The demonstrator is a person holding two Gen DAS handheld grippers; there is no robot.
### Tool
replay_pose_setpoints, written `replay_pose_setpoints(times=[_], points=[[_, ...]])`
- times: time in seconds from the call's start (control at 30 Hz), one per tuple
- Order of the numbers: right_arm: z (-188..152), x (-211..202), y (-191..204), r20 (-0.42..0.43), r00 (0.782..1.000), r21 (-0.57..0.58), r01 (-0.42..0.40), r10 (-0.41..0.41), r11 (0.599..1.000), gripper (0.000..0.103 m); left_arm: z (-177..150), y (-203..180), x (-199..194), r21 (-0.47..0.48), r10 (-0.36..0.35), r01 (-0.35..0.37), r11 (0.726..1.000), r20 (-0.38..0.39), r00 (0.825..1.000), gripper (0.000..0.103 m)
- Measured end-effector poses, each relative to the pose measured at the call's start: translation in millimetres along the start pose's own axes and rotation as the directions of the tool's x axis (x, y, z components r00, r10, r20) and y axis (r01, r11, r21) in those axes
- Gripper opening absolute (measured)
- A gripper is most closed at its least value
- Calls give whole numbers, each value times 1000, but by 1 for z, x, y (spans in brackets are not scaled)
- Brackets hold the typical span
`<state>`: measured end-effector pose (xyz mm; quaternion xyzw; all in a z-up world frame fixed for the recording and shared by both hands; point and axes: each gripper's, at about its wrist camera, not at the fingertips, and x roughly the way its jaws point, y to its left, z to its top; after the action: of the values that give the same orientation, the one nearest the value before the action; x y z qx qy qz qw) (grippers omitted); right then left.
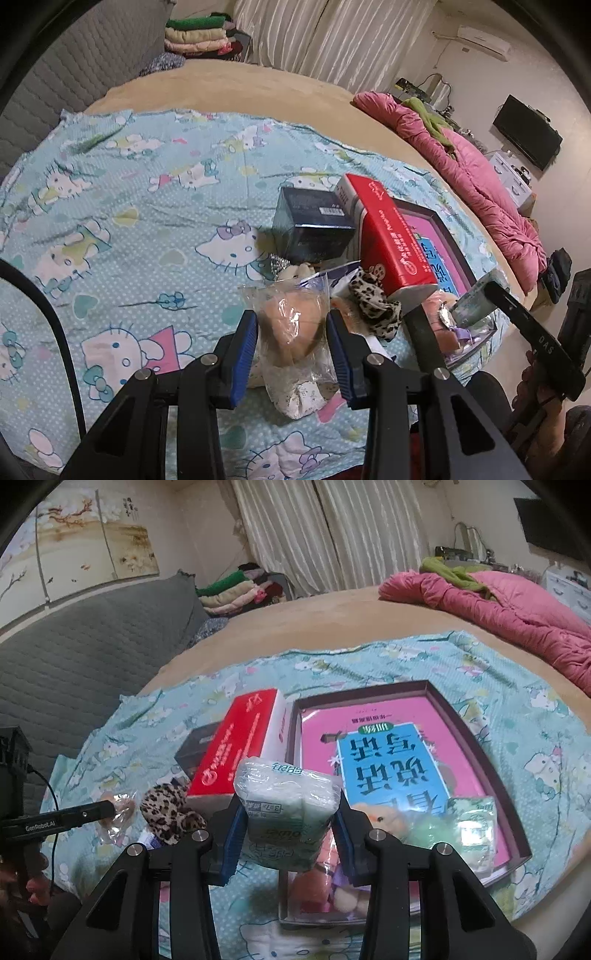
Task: Organize soft objects
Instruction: 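Carry the bagged roll with left tool to the tray while right carries tissue pack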
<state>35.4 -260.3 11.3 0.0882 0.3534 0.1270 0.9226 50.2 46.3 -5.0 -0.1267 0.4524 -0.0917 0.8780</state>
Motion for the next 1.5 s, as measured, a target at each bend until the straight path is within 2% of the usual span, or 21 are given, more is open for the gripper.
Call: replay_pose_setpoints(times=[0.4, 0.6, 0.9, 1.5], points=[[10, -22, -11, 55, 998, 26, 9, -11, 1000, 44, 9, -22, -29, 36, 0, -1, 999, 41, 999, 39], [13, -30, -16, 74, 997, 33, 9, -11, 999, 44, 12, -43, -36, 84, -4, 0, 996, 47, 999, 39], [21, -49, -28, 134, 990, 36, 46, -51, 998, 44, 22, -87, -41, 154, -21, 13, 988, 51, 998, 39], [33, -80, -81, 217, 969, 173, 78, -115, 982, 44, 31, -190, -23, 316, -85, 73, 946, 24, 996, 39]])
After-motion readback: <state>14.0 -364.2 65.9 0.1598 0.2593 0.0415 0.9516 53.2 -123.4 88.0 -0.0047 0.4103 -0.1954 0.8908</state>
